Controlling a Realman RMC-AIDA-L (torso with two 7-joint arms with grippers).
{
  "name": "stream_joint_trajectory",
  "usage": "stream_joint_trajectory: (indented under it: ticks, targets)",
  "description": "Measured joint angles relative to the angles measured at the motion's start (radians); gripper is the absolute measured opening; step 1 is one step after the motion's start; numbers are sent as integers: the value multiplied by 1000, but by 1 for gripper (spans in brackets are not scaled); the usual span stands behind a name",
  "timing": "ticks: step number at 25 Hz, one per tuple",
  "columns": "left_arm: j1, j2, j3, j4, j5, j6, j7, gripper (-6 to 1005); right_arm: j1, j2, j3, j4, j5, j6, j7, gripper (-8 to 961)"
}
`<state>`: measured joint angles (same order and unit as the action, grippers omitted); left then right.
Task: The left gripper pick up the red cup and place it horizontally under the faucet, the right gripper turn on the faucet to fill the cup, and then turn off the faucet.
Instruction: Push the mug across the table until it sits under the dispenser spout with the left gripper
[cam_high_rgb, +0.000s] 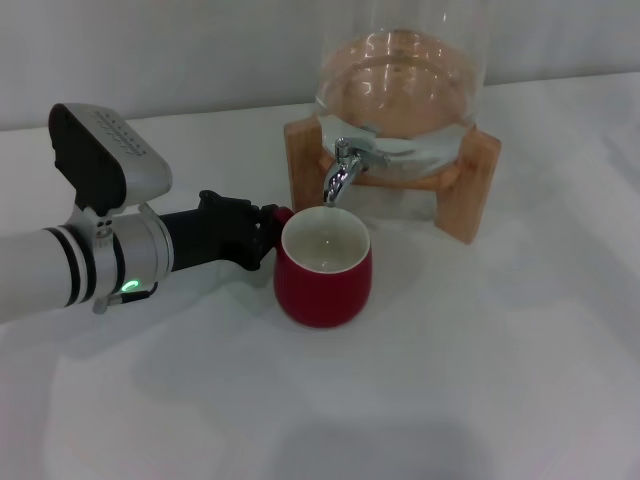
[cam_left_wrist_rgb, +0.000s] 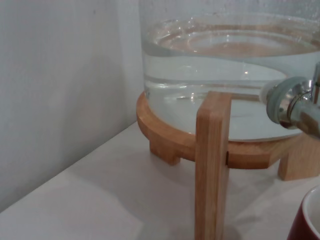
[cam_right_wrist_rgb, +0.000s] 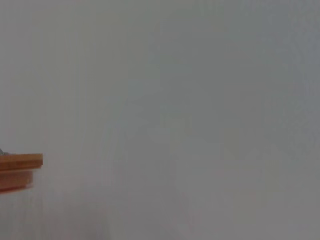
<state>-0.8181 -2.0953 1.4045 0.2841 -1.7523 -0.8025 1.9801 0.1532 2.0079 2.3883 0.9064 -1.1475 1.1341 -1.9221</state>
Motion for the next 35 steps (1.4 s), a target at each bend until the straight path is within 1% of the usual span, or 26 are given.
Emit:
stream_joint_trajectory:
  ticks: [9,25,30,35]
  targets:
    - [3,1,5,6,-2,46,-4,127,-3,0,0,0,0,4,0,632]
    - [4,1,7,9,-4,51,3,138,0,0,2,-1,0,4,0,632]
    - [4,1,7,10,-4,51,3,206,0,0,3,-1,0,4,0,632]
    - [11,0,7,13,-4,48,2,299,-5,0,6,-1,0,4,0,631]
